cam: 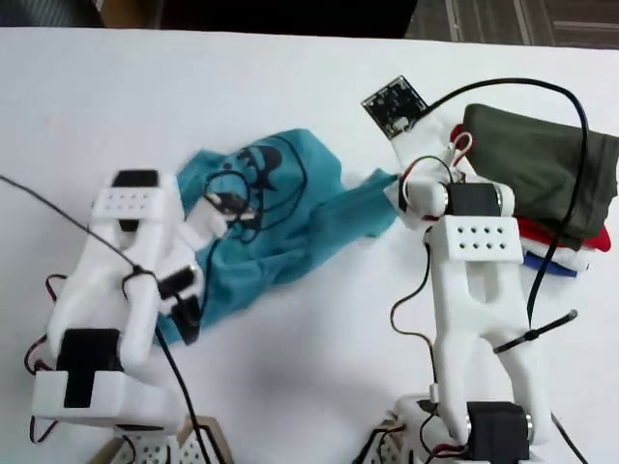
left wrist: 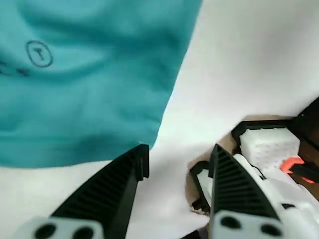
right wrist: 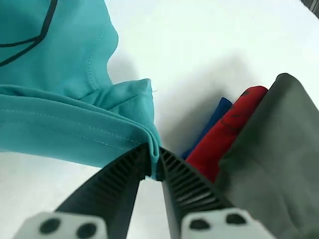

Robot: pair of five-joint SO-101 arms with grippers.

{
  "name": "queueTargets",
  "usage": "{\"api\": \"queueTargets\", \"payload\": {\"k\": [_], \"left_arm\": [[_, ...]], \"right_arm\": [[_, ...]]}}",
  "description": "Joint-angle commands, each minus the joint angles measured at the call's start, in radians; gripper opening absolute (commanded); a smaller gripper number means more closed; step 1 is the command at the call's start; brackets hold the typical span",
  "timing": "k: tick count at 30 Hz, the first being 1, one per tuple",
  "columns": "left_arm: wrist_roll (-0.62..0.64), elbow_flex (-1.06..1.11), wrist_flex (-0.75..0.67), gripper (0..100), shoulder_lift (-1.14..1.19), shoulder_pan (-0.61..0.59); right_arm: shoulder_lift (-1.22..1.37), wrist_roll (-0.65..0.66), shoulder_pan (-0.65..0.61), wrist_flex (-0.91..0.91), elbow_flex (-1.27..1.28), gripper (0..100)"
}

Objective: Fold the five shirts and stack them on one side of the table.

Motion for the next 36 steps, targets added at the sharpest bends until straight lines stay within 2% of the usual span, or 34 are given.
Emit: {"api": "queueTargets", "payload": {"k": [1, 8, 10, 15, 21, 25, 29, 36], "left_arm": [[-0.012, 0.045, -0.126, 22, -0.046, 0.012], [-0.020, 0.177, -0.453, 22, -0.046, -0.012], [-0.029, 0.205, -0.496, 22, -0.046, -0.012], [-0.107, 0.252, -0.488, 22, -0.051, -0.044], [-0.190, 0.214, -0.367, 17, -0.055, -0.141], [-0.226, 0.196, -0.310, 18, -0.094, -0.187], [-0.232, 0.237, -0.330, 20, -0.129, -0.184], [-0.203, 0.314, -0.446, 20, -0.127, -0.149]], "right_arm": [[-0.054, 0.003, 0.015, -0.016, -0.011, 2.0], [-0.054, 0.003, 0.015, 0.005, -0.075, 2.0], [-0.053, 0.003, 0.015, 0.028, -0.115, 2.0], [-0.053, 0.003, 0.019, 0.061, -0.204, 2.0], [-0.028, 0.003, 0.021, 0.076, -0.215, 2.0], [0.031, 0.003, 0.019, 0.074, -0.218, 2.0], [0.058, 0.003, 0.012, 0.073, -0.224, 2.0], [0.067, 0.003, 0.004, 0.081, -0.279, 2.0]]}}
